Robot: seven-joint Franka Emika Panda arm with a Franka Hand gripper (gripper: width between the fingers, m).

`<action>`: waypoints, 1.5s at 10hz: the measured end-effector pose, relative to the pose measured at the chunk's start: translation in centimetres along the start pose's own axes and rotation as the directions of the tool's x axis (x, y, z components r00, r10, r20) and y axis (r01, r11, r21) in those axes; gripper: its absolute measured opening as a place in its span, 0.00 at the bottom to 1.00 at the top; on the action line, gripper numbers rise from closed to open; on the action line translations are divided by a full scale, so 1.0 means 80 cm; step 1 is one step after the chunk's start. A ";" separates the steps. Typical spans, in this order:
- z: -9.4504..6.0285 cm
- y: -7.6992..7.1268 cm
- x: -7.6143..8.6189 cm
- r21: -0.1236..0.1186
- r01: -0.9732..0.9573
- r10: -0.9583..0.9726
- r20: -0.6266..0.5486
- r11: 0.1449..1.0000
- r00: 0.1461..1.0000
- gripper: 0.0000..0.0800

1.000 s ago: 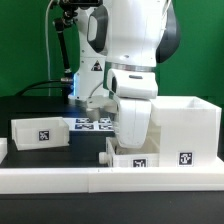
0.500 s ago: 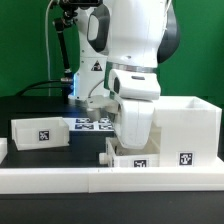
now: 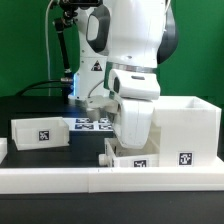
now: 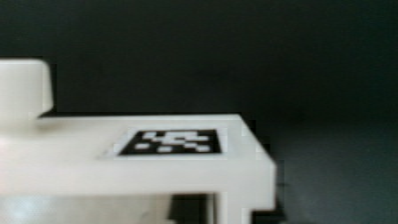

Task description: Assemble drawer

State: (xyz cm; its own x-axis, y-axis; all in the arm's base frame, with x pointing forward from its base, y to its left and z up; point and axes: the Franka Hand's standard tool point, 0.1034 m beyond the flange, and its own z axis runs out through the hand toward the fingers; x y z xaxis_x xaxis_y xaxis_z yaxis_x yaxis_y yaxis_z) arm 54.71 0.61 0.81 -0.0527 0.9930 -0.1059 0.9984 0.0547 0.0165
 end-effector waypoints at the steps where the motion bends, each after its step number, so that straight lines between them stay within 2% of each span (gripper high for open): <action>1: -0.001 0.001 -0.001 -0.002 -0.002 0.002 0.000 1.000 1.000 0.27; 2: -0.002 0.002 0.001 -0.003 0.000 0.000 -0.001 1.000 1.000 0.27; 3: -0.005 0.002 0.001 -0.005 0.000 0.000 0.000 1.000 1.000 0.52; 4: -0.011 0.005 0.001 -0.011 -0.003 0.003 0.000 1.000 1.000 0.69; 5: -0.019 0.007 0.000 -0.012 -0.006 0.006 0.003 1.000 1.000 0.69; 6: -0.031 0.010 -0.001 -0.010 -0.008 0.008 0.008 1.000 1.000 0.78; 9: -0.058 0.033 -0.011 -0.003 0.005 -0.005 0.028 1.000 1.000 0.81; 10: -0.066 0.049 -0.019 0.000 0.026 -0.026 0.038 1.000 0.999 0.81; 11: -0.070 0.059 -0.027 0.016 0.042 -0.043 0.049 0.999 0.998 0.81; 12: -0.076 0.074 -0.040 0.021 0.044 -0.046 0.058 0.999 0.997 0.81; 13: -0.077 0.078 -0.051 0.014 0.033 -0.034 0.059 0.999 0.998 0.81; 15: -0.075 0.076 -0.052 0.018 0.032 -0.033 0.058 0.999 0.998 0.81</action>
Offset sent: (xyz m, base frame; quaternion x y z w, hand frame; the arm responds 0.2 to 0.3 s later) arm -0.0069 0.0063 0.0195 0.0062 -0.0007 0.0161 0.9999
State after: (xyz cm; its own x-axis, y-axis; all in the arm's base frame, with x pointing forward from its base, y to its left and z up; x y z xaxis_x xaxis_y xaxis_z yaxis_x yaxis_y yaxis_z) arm 60.89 -2.58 7.35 -0.0840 0.9828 -0.1643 0.9964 0.0844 -0.0046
